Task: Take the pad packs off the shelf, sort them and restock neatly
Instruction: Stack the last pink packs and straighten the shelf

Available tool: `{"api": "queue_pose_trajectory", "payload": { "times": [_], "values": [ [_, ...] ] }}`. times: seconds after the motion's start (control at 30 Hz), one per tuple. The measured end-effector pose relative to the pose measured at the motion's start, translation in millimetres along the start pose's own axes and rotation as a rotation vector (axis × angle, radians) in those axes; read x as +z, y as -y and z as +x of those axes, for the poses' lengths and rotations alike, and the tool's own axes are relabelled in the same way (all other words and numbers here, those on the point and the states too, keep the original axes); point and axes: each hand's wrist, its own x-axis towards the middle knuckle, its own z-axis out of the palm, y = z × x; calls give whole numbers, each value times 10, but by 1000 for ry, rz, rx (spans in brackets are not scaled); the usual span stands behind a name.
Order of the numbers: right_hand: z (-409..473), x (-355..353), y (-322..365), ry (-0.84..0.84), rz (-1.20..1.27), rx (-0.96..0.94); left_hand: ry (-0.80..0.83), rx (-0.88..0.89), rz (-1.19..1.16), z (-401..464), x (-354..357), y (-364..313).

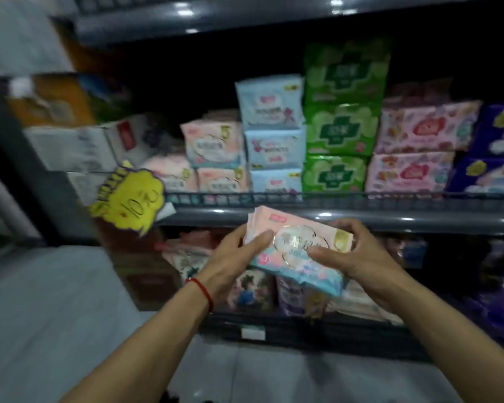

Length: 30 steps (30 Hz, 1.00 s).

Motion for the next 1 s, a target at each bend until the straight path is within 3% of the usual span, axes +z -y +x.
{"api": "queue_pose_trajectory", "payload": {
  "times": [0.23,0.47,0.6,0.77,1.0],
  "values": [
    [396,1503,699,117,-186,-254,-229,128,258,-236,-1572,-616],
    [806,2545,1251,-12,-419,-618,-315,287,418,9,-2553,-1244],
    [1084,2803,1452,-47,-492,-747,-308,346,582,220,-2839,-1504],
    [1411,2946,1529,-62,-593,-779,-286,329,798,422,-2997,-1685],
    [1722,2810,1437,-295,-1008,-805,-352,337,1185,746,-2826,-1740]
  ]
}}
